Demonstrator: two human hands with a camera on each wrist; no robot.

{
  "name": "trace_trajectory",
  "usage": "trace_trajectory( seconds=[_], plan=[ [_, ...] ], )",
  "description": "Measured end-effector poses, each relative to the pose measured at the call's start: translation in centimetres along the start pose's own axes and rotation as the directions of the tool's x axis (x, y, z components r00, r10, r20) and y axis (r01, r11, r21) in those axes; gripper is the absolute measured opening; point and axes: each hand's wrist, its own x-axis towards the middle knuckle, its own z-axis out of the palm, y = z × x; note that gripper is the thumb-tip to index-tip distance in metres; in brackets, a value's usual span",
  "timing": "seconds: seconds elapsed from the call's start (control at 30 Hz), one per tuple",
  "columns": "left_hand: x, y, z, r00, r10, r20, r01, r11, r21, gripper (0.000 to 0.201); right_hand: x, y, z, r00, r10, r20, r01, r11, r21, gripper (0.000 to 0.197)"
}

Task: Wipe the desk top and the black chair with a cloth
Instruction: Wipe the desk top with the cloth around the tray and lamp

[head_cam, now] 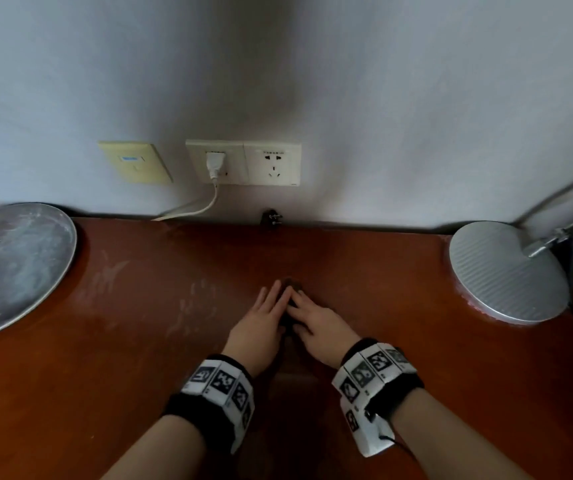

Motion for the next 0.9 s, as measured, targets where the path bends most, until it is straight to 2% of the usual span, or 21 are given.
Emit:
trace_trajectory(
  seconds=[0.07, 0.1, 0.13, 0.17, 0.23, 0.27, 0.33, 0.47, 0.57, 0.63, 0.7, 0.73, 0.77, 0.83, 0.9],
  plan=[
    [0.1, 0.6, 1.1, 0.992, 0.061, -0.111, -0.055, 0.997, 0.056, 0.061, -0.8, 0.1, 0.5, 0.971, 0.063, -0.231, -0.025, 0.987, 0.160, 0.041],
    [0.4, 0.9, 1.5, 0.987, 0.110, -0.119, -0.097, 0.989, 0.112, 0.056, -1.2, 0.4, 0.6, 0.944, 0.118, -0.307, -0.065, 0.982, 0.179, 0.038],
    [0.8, 0.8, 2.1, 0.987, 0.142, -0.078, -0.124, 0.973, 0.195, 0.051, -1.6, 0.7, 0.8, 0.927, 0.173, -0.334, -0.130, 0.981, 0.148, 0.038],
    [1.0, 0.9, 2.3, 0.990, 0.142, -0.014, -0.135, 0.963, 0.232, 0.049, -2.0, 1.0, 1.1, 0.921, 0.234, -0.310, -0.220, 0.972, 0.081, 0.043],
    [1.0, 0.9, 1.9, 0.984, 0.174, 0.027, -0.176, 0.957, 0.230, 0.052, -2.7, 1.2, 1.9, 0.908, 0.371, -0.196, -0.390, 0.918, -0.067, 0.057],
    [1.0, 0.5, 1.2, 0.982, 0.189, -0.013, -0.181, 0.953, 0.242, 0.051, -2.9, 0.9, 2.4, 0.894, 0.420, -0.157, -0.440, 0.889, -0.128, 0.062],
    [1.5, -1.8, 0.5, 0.975, 0.220, -0.012, -0.207, 0.932, 0.298, 0.051, -3.0, -0.5, 3.2, 0.874, 0.470, -0.126, -0.485, 0.859, -0.161, 0.067],
    [1.3, -12.1, -3.9, 0.993, 0.026, -0.112, 0.002, 0.970, 0.244, 0.056, -1.8, -3.8, 5.1, 0.856, 0.503, -0.117, -0.516, 0.848, -0.124, 0.067],
    [-0.1, -20.9, -6.9, 0.977, -0.162, -0.138, 0.185, 0.967, 0.176, 0.055, -0.6, -6.1, 7.0, 0.854, 0.513, -0.083, -0.520, 0.839, -0.163, 0.066],
    [-1.2, -23.0, -7.6, 0.974, -0.195, -0.118, 0.214, 0.960, 0.182, 0.057, 0.1, -7.3, 8.0, 0.847, 0.527, -0.069, -0.530, 0.827, -0.189, 0.066],
    [-2.9, -21.7, -6.4, 0.990, -0.123, -0.063, 0.133, 0.971, 0.198, 0.063, 0.9, -8.4, 8.7, 0.839, 0.539, -0.069, -0.541, 0.815, -0.209, 0.066],
    [-4.0, -20.4, -5.3, 1.000, -0.007, -0.029, 0.014, 0.973, 0.229, 0.064, 1.2, -9.0, 9.0, 0.839, 0.540, -0.065, -0.540, 0.815, -0.209, 0.066],
    [-5.1, -18.9, -4.0, 0.989, 0.146, -0.016, -0.137, 0.954, 0.265, 0.065, 1.6, -9.6, 9.2, 0.842, 0.536, -0.057, -0.535, 0.820, -0.204, 0.066],
    [-7.8, -15.6, -1.9, 0.929, 0.368, 0.043, -0.366, 0.893, 0.260, 0.061, 2.4, -10.6, 9.5, 0.852, 0.521, -0.051, -0.520, 0.830, -0.201, 0.062],
    [-8.5, -14.3, -1.0, 0.882, 0.462, 0.096, -0.470, 0.844, 0.256, 0.057, 2.9, -11.0, 9.4, 0.849, 0.524, -0.064, -0.526, 0.831, -0.180, 0.058]
  ],
)
